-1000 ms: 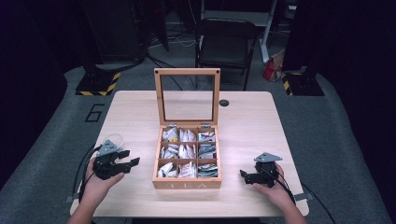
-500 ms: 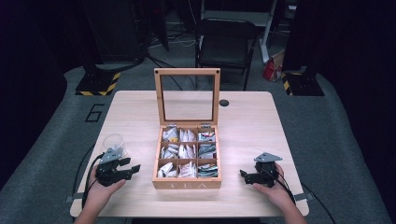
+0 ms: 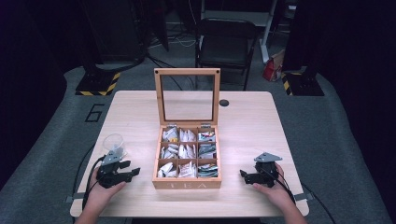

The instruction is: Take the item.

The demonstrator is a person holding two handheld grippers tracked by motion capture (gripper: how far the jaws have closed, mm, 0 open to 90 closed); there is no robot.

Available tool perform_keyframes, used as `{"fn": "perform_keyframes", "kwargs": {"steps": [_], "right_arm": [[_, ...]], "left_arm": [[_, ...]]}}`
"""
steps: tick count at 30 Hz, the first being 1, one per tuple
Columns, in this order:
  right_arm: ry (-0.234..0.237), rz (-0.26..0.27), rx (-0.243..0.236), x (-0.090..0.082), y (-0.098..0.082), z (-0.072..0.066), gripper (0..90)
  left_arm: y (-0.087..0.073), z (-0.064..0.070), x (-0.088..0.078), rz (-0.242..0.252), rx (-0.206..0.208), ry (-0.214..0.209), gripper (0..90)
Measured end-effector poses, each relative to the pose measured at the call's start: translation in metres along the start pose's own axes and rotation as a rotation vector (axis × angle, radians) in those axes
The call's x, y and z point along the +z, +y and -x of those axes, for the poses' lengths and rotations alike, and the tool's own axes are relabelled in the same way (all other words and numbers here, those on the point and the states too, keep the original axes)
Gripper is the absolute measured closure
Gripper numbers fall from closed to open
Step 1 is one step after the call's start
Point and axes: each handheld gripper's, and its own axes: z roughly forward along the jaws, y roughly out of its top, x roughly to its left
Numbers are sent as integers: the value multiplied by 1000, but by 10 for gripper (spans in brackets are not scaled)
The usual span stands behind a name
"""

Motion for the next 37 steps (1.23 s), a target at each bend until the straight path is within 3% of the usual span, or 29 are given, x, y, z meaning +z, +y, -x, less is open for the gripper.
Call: {"fn": "perform_keyframes", "kwargs": {"steps": [10, 20, 23, 37], "right_arm": [[-1, 1, 1, 0, 0, 0, 84], [5, 0, 2, 0, 0, 0, 80], [5, 0, 2, 0, 0, 0, 80], [5, 0, 2, 0, 0, 0, 80]], "left_arm": [[-3, -2, 5, -37, 6, -17, 416], [-3, 1, 11, -56, 64, -8, 416], [-3, 1, 11, -64, 62, -12, 416], [-1, 4, 7, -32, 57, -7, 415]]}}
